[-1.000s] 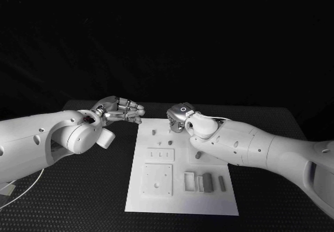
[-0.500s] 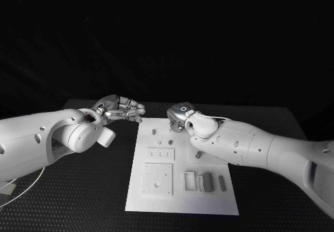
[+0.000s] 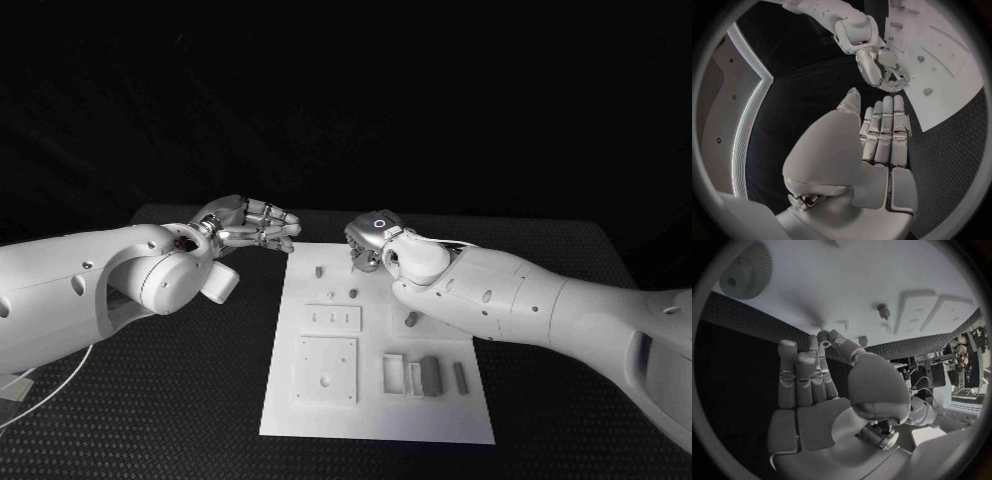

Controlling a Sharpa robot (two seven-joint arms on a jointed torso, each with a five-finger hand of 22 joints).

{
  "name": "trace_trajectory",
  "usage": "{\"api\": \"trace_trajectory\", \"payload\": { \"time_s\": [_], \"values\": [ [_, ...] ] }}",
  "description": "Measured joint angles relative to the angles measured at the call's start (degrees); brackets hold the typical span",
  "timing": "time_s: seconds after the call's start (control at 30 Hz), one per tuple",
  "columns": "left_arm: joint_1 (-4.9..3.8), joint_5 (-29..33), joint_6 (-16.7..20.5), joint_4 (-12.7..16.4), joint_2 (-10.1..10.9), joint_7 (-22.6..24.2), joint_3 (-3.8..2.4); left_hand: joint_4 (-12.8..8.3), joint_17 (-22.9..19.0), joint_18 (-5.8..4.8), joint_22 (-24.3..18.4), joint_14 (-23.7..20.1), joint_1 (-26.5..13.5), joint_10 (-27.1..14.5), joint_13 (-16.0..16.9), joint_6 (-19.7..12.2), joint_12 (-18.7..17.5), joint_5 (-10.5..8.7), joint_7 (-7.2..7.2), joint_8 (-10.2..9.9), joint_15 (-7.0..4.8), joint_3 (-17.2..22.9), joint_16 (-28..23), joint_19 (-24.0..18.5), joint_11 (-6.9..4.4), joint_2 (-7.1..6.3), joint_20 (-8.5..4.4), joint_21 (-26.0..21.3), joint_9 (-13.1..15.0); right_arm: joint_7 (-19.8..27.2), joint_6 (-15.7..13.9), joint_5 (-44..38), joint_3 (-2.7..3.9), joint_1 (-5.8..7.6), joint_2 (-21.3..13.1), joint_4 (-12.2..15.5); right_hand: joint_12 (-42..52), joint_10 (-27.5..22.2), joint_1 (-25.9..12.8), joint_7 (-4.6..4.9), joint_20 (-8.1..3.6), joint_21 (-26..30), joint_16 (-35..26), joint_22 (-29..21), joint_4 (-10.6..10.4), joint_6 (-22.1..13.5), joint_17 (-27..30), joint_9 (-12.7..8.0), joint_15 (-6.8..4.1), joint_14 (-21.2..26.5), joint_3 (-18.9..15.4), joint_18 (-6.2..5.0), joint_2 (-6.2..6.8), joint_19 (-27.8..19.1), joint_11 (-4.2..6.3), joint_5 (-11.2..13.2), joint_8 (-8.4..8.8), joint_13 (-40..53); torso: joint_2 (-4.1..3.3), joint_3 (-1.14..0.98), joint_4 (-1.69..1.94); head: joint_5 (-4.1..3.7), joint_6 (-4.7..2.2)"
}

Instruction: Assemble the parts on the task board

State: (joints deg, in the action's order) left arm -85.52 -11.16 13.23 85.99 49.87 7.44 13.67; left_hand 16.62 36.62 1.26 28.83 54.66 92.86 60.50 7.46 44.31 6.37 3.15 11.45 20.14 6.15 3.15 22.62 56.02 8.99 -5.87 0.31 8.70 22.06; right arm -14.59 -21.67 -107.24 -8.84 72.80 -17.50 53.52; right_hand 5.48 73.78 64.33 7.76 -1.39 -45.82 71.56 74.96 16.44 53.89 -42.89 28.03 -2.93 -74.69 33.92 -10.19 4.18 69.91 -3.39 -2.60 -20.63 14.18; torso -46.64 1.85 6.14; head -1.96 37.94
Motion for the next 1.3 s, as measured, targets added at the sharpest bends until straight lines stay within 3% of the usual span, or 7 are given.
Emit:
{"api": "trace_trajectory", "payload": {
  "time_s": [0.33,0.37,0.53,0.83,1.3],
  "values": [
    [-0.01,0.0,0.0,0.0,0.0,-0.1,-0.02,0.2,0.1,0.00,0.0,0.0,0.0,0.0,0.0,0.0,0.0,0.00,0.00,0.0,0.00,0.2,0.0,0.0,0.00,0.00,0.00,0.0,0.0,-0.1,0.0,0.1,0.00,-0.02,0.2,-0.2,-0.3,0.0,0.0,0.00,0.01,0.0,0.0,0.0,0.2,0.0,0.3,0.0,0.00,0.0,0.2,0.00,0.02,0.0,0.01,0.0,0.32,0.0,0.03,-0.02,-0.06,0.07,0.02],
    [-0.01,0.0,0.0,0.0,0.0,-0.1,-0.02,0.2,0.1,0.00,0.0,0.0,0.0,0.0,0.0,0.0,0.0,0.00,0.00,0.0,0.00,0.2,0.0,0.0,0.00,0.00,0.00,0.0,0.0,-0.1,0.0,0.2,-0.01,-0.02,0.2,-0.2,-0.5,-0.2,0.1,0.06,0.03,0.0,0.0,0.0,0.1,-0.1,0.3,0.0,0.00,0.0,0.3,0.00,0.48,0.0,-0.13,0.0,0.49,0.0,0.03,-0.02,-0.07,0.09,0.02],
    [-0.01,0.0,0.0,0.0,0.0,-0.1,-0.02,0.2,0.1,0.00,0.0,0.0,0.0,0.0,0.0,0.0,0.0,0.00,0.00,-0.2,0.00,0.2,0.0,0.0,0.00,0.00,0.00,0.0,0.0,0.0,0.0,0.7,-0.01,-0.02,0.2,-0.3,-1.5,-1.9,0.2,1.07,-0.05,0.0,0.0,0.0,0.0,-1.3,0.7,-0.3,0.61,0.4,0.4,0.01,1.35,-0.4,-1.12,0.0,1.66,0.0,0.04,-0.02,-0.09,0.16,0.05],
    [-0.06,0.0,-0.1,0.2,0.1,-0.2,-0.01,0.2,0.2,0.00,0.1,0.0,0.0,0.2,0.0,0.0,0.0,0.00,0.00,-0.2,0.00,0.2,0.0,0.0,0.21,0.00,0.00,0.0,0.0,0.2,0.5,1.4,-0.01,-0.02,0.1,-0.4,-1.8,-4.6,-0.1,1.96,0.07,0.0,0.0,0.0,0.0,-3.2,1.3,-1.0,1.62,0.4,0.4,0.05,2.61,-0.7,-1.95,0.0,2.83,-0.8,0.04,-0.02,-0.14,0.25,0.24],
    [-0.15,0.0,-0.1,0.2,0.1,-0.2,-0.01,0.2,0.2,-0.01,0.0,0.0,-0.2,0.2,0.0,0.0,0.0,0.00,0.00,-0.2,0.00,0.2,-0.2,0.0,0.21,-0.23,0.00,0.0,0.0,0.6,0.7,2.4,-0.01,-0.02,-0.1,-0.2,-1.8,-5.0,-0.1,1.95,0.19,0.2,0.0,0.0,-0.2,-3.4,1.4,-1.1,1.63,0.4,0.5,0.07,2.61,-0.8,-2.34,0.0,3.12,-1.0,0.02,0.01,-0.13,0.33,0.46]
  ]
}}
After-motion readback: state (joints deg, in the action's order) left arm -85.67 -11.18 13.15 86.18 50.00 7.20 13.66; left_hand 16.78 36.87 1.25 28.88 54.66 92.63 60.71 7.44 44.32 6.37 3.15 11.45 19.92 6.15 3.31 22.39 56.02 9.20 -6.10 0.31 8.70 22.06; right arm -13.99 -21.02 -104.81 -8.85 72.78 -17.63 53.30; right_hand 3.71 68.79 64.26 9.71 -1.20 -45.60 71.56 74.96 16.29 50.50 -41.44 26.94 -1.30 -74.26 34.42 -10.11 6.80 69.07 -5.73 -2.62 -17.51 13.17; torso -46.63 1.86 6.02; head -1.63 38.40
